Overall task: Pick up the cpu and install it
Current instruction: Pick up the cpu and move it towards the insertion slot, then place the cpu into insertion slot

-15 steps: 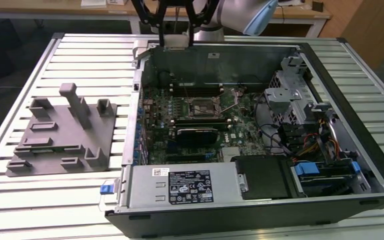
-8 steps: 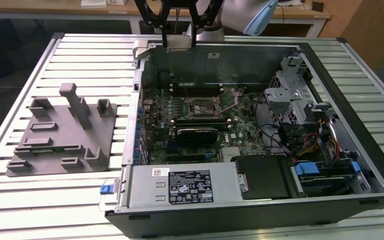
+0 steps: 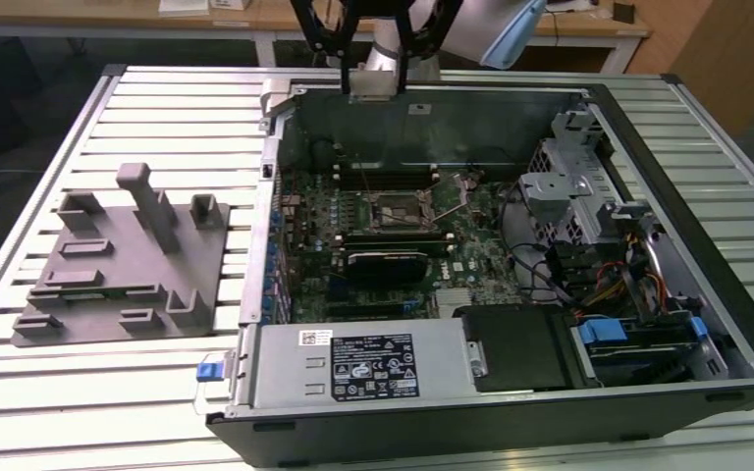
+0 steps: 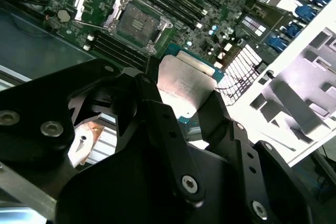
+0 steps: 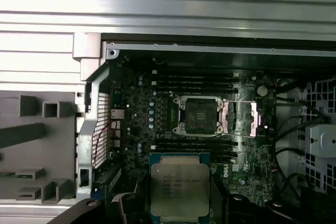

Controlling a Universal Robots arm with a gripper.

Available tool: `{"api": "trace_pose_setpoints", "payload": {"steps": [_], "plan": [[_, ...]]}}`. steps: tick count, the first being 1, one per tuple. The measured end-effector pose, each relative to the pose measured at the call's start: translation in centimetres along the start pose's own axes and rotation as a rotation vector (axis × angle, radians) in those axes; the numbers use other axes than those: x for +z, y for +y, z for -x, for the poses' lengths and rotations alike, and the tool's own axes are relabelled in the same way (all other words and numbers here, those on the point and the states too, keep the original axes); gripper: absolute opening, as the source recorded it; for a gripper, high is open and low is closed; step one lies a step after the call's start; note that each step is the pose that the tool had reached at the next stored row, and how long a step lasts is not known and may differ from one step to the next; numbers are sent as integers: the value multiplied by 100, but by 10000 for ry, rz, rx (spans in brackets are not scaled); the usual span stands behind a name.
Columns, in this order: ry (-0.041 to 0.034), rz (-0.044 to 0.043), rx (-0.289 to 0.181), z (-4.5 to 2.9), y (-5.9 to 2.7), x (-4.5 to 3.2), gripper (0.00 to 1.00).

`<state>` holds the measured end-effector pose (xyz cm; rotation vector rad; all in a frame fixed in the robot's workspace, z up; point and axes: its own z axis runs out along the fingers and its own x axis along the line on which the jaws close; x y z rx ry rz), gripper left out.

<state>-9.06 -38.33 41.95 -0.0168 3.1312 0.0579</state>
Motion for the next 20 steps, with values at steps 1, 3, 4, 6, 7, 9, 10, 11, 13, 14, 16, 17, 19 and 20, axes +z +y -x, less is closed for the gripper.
{"api": "trace_pose_setpoints", "payload": {"steps": [1,3,4,6,7,9,10,11,13,14,16,17,19,20], "plan": [[0,0,0,25,6,3,54],[0,1,-1,68,22,8,54],[-1,1,-1,89,34,11,54],[0,1,-1,114,49,17,54],[0,0,-1,134,61,20,54],[0,0,0,171,81,27,54],[0,-1,0,190,89,30,54],[0,-1,0,207,93,32,54],[0,0,-1,240,99,37,54],[0,1,-2,255,102,39,54],[0,-9,-1,289,107,40,54],[1,-11,-1,302,107,40,54],[0,-10,-1,311,106,40,54],[0,-11,0,312,107,40,54]]}}
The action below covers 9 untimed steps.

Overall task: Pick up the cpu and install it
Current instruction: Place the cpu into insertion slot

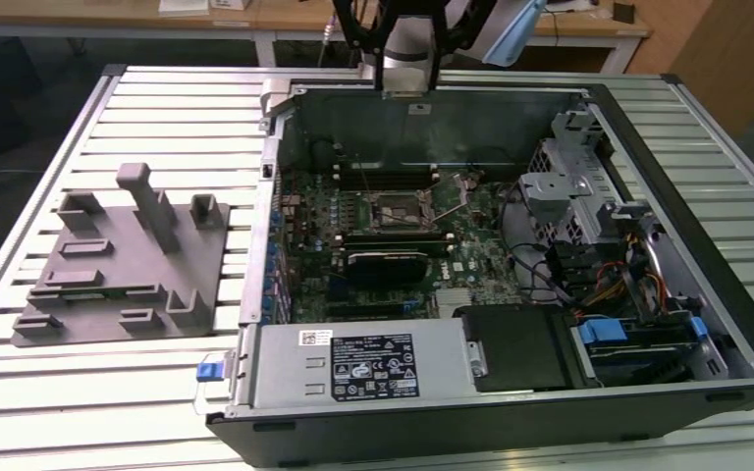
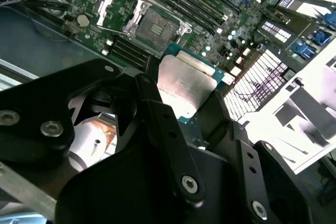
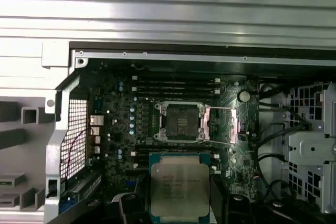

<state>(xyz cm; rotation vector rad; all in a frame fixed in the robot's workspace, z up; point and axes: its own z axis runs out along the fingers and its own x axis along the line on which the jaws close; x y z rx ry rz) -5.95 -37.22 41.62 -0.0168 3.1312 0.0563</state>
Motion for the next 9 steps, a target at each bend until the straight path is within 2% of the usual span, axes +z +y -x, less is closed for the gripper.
{"api": "trace_pose_setpoints", "payload": {"steps": [5,9], "plan": [[1,-10,8,7,0,0,54],[-6,-14,188,11,3,1,54]]}}
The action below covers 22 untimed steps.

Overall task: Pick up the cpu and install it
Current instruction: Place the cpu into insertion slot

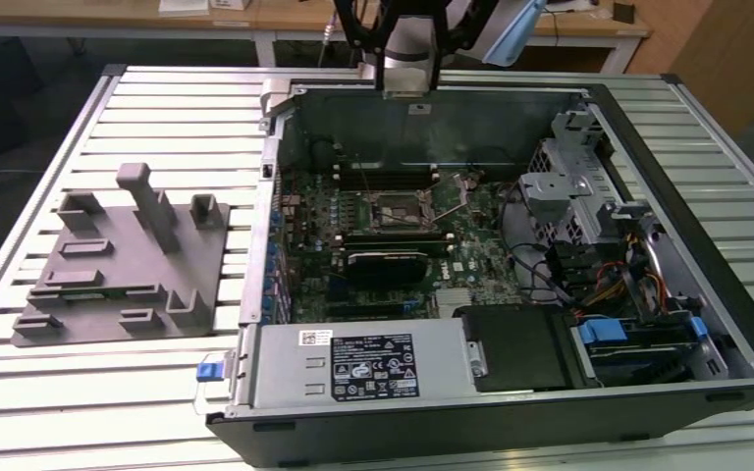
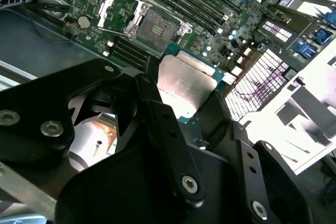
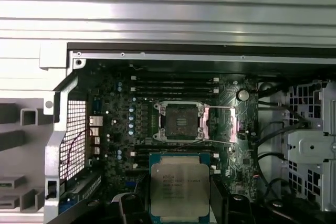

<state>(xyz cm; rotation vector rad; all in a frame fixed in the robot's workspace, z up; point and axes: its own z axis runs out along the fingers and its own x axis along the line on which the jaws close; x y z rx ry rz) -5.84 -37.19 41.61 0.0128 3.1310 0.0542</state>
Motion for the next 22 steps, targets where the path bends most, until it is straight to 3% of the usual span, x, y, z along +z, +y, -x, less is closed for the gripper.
{"api": "trace_pose_setpoints", "payload": {"steps": [11,22], "plan": [[-38,-15,1110,-1,7,9,54],[-66,-22,1931,-1,16,21,54]]}}
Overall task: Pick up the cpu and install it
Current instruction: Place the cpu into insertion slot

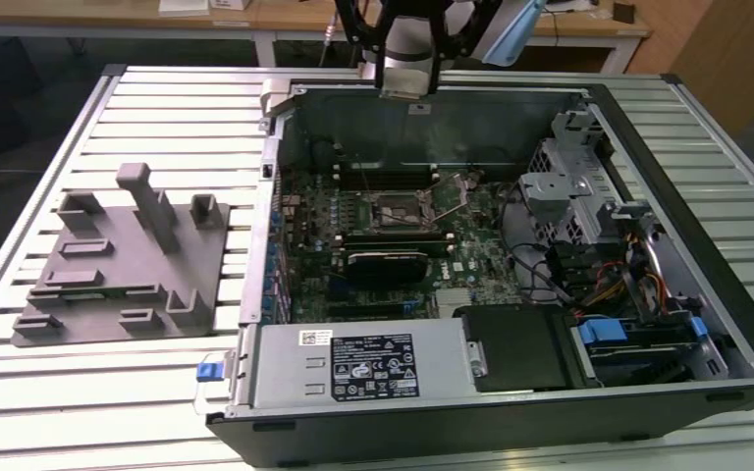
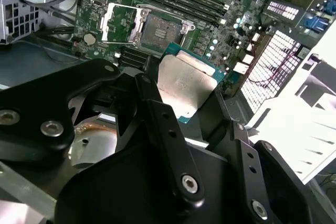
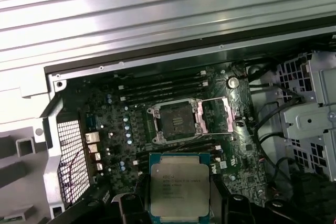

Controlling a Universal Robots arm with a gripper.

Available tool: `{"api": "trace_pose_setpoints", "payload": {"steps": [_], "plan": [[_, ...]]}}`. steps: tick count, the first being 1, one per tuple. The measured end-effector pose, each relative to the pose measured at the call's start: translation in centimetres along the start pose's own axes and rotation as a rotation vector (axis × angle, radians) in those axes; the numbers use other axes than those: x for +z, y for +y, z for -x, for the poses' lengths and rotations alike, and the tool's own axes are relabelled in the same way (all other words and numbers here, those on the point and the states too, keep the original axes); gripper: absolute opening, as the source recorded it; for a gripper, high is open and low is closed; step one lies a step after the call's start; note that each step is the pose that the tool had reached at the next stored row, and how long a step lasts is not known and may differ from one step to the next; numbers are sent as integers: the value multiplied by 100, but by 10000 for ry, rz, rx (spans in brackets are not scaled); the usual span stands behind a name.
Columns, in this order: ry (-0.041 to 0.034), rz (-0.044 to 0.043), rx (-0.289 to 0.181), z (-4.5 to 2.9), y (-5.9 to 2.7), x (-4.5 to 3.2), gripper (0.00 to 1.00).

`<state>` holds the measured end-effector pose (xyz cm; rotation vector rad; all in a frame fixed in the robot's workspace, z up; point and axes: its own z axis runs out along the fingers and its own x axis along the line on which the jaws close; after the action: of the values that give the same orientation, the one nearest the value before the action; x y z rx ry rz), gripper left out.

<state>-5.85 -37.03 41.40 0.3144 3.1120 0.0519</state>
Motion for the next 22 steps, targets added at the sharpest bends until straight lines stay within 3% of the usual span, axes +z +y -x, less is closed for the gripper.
{"api": "trace_pose_setpoints", "payload": {"steps": [22], "plan": [[-66,-19,1923,-1,2,20,54]]}}
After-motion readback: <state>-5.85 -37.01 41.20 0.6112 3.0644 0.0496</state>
